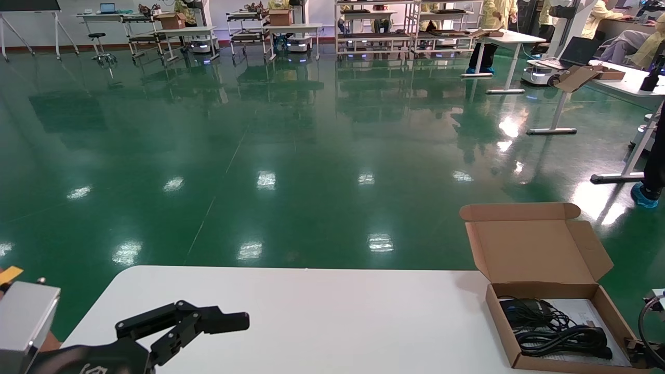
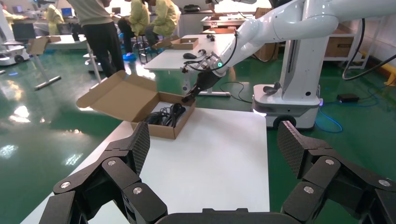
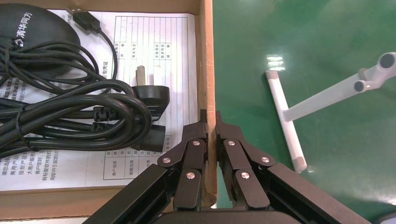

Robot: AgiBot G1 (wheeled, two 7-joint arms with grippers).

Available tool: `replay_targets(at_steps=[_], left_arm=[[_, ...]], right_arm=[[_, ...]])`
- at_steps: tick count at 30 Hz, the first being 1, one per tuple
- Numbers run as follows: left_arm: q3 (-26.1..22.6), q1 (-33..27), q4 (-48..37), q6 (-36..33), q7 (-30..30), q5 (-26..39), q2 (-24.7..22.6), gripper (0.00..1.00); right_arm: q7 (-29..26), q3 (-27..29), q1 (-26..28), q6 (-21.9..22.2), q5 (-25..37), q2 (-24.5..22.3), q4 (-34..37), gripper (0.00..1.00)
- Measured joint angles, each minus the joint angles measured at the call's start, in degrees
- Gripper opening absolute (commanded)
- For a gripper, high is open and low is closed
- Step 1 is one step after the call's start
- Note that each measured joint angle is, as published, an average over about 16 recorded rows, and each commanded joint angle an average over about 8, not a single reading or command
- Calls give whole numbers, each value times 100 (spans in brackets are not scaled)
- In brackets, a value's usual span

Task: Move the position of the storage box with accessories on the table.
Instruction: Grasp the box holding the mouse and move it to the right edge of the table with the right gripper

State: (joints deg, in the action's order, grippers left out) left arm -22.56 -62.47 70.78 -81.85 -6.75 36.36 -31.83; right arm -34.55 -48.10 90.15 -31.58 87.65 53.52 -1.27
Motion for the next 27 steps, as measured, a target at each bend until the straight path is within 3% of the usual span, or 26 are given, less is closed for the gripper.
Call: replay_targets(at_steps=[5,13,27], left_arm=[[0,0,0,0,0,0,0,100],[0,0,0,0,0,0,0,100],[0,0,0,0,0,0,0,100]], right_arm=[[66,34,6,-61,-50,0,-10,0],[156,79,15,-112,-115,-3,6,98],[259,131,58,-129,-188,-14,47,100]])
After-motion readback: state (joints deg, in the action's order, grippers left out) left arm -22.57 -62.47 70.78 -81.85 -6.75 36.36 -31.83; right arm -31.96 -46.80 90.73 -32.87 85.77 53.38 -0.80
